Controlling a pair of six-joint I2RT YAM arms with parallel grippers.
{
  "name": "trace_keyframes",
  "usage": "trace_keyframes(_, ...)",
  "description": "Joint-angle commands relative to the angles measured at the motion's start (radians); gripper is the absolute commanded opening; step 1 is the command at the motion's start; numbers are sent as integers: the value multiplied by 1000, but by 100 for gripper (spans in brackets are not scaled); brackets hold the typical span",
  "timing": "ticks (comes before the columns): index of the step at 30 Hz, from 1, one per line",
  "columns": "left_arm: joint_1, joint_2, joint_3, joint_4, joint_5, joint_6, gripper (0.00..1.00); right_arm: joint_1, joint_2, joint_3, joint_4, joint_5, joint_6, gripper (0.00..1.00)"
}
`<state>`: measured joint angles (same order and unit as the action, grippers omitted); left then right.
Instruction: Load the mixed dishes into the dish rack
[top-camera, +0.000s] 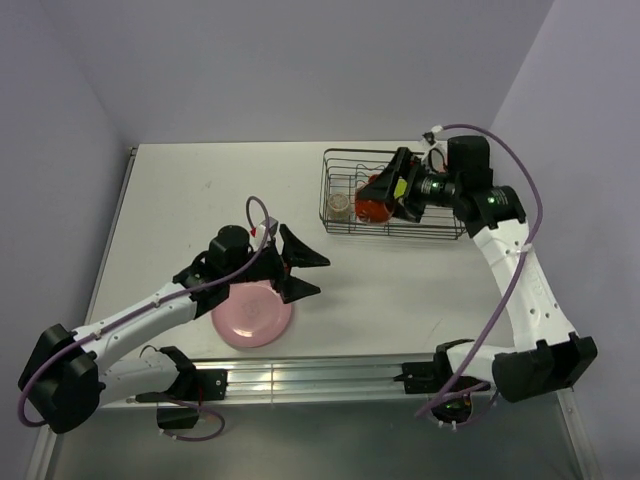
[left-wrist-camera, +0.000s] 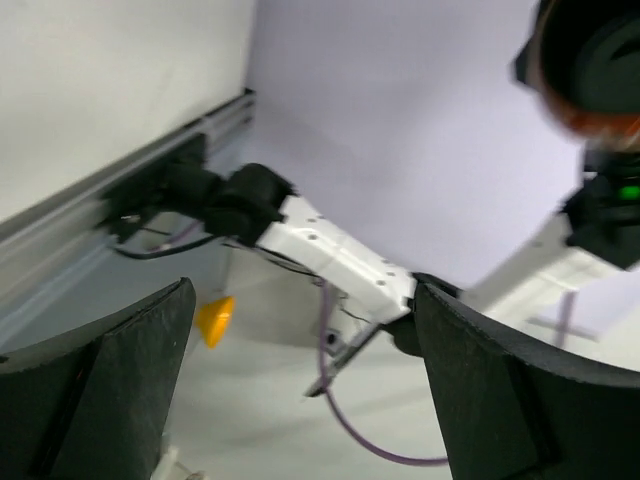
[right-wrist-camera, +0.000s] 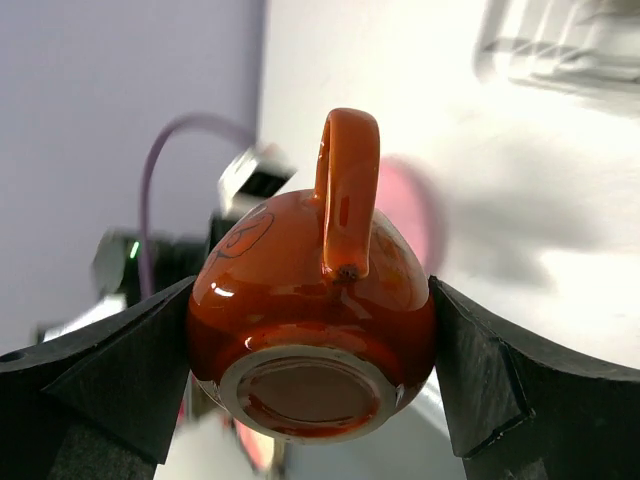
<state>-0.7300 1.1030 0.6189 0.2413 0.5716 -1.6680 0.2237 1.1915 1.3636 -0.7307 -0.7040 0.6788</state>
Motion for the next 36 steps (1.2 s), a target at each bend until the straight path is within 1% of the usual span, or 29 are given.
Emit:
trace_keyframes(1, 33, -19, 117, -331, 5, 252, 96, -98, 52, 107, -68, 106, -56, 0)
trace_keyframes(2, 43, -12, 142, -424, 5, 328, 96, -137, 83, 114, -79, 157, -58, 0)
trace_keyframes(3, 53, -8, 165, -472, 5, 370, 95, -155, 98, 117, -88, 182, -59, 0)
trace_keyframes(4, 69, 10, 220, -525, 1, 417, 95, -167, 112, 123, -88, 204, -61, 0)
trace_keyframes(5, 73, 23, 254, -580, -21, 510, 95, -181, 141, 130, -87, 230, -62, 0)
trace_keyframes(6, 75, 47, 315, -685, -36, 555, 95, -182, 158, 141, -88, 294, -73, 0)
trace_keyframes(8, 76, 67, 361, -769, -85, 669, 95, -185, 221, 192, -104, 359, -87, 0)
trace_keyframes(9, 75, 73, 381, -825, -96, 695, 95, -187, 239, 228, -122, 418, -97, 0)
trace_keyframes(10, 75, 70, 381, -841, -102, 732, 95, -188, 258, 242, -122, 443, -102, 0)
trace_keyframes(12, 76, 54, 363, -861, -107, 755, 95, -190, 305, 275, -137, 498, -111, 0)
trace_keyframes(16, 76, 24, 315, -867, -105, 804, 95, -192, 430, 429, -212, 642, -146, 0)
trace_keyframes(17, 76, 23, 311, -875, -113, 815, 95, -192, 482, 460, -242, 668, -156, 0)
trace_keyframes(19, 76, 21, 305, -901, -136, 849, 94, -193, 525, 540, -274, 743, -162, 0)
trace_keyframes(21, 75, 18, 305, -918, -166, 866, 94, -195, 588, 607, -314, 787, -166, 0)
trace_keyframes(24, 76, 6, 306, -958, -234, 893, 93, -193, 657, 661, -371, 863, -168, 0)
trace_keyframes(26, 76, 3, 311, -993, -275, 913, 93, -196, 681, 661, -388, 917, -168, 0)
trace_keyframes(27, 76, 4, 315, -1004, -297, 919, 93, -198, 681, 635, -383, 929, -168, 0)
trace_keyframes(28, 75, 8, 315, -1013, -335, 935, 93, -202, 677, 617, -375, 936, -170, 0)
trace_keyframes(31, 76, 34, 306, -1036, -387, 952, 92, -216, 678, 563, -349, 926, -173, 0)
trace_keyframes(33, 76, 61, 285, -1028, -389, 952, 91, -215, 685, 537, -329, 914, -176, 0)
trace_keyframes(36, 75, 89, 268, -1021, -392, 944, 89, -254, 706, 525, -315, 913, -180, 0)
